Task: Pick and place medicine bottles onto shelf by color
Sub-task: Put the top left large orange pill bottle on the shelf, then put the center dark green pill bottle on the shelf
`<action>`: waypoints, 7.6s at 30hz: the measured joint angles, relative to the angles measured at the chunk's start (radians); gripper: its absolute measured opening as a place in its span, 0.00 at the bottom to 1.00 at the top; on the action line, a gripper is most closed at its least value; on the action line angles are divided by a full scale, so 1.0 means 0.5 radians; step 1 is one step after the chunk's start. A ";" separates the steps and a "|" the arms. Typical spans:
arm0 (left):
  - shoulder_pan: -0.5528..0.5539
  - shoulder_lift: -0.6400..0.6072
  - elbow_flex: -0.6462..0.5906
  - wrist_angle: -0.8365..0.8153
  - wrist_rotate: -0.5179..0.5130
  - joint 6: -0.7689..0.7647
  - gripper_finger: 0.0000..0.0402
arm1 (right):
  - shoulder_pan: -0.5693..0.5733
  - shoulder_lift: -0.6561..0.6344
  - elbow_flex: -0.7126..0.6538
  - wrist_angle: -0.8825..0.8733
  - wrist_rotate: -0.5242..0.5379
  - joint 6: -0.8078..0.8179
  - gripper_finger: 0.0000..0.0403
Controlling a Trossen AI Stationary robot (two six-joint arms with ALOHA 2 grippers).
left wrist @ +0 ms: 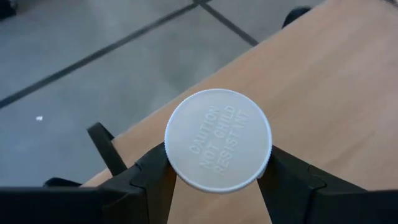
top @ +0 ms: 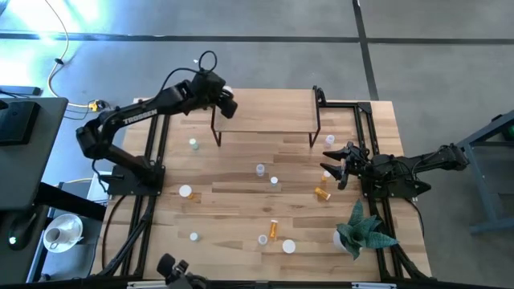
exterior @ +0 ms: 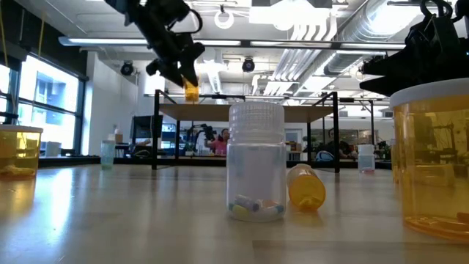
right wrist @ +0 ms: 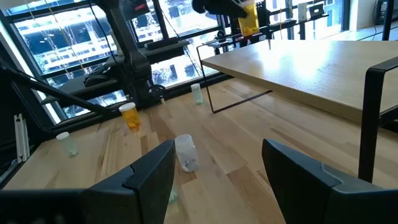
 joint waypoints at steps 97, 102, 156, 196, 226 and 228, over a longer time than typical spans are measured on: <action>-0.998 -0.866 -1.094 1.042 0.704 0.063 0.62 | 0.000 0.000 0.000 0.000 0.000 0.000 0.58; -1.158 -0.865 -1.220 1.225 0.625 0.062 0.62 | 0.000 0.000 0.000 0.000 0.000 0.000 0.58; -1.228 -0.865 -1.234 1.241 0.566 0.017 0.62 | -0.011 0.684 0.519 0.341 -0.301 -0.236 0.58; -1.228 -0.864 -1.234 1.234 0.566 -0.004 0.62 | -0.169 2.713 1.228 0.515 -0.587 -0.425 0.58; -1.228 -0.864 -1.234 1.217 0.566 -0.003 0.62 | -0.255 3.001 1.320 0.490 -0.735 -0.319 0.58; -1.228 -0.864 -1.234 1.216 0.566 -0.003 0.62 | -0.255 3.001 1.320 0.488 -0.761 -0.306 0.58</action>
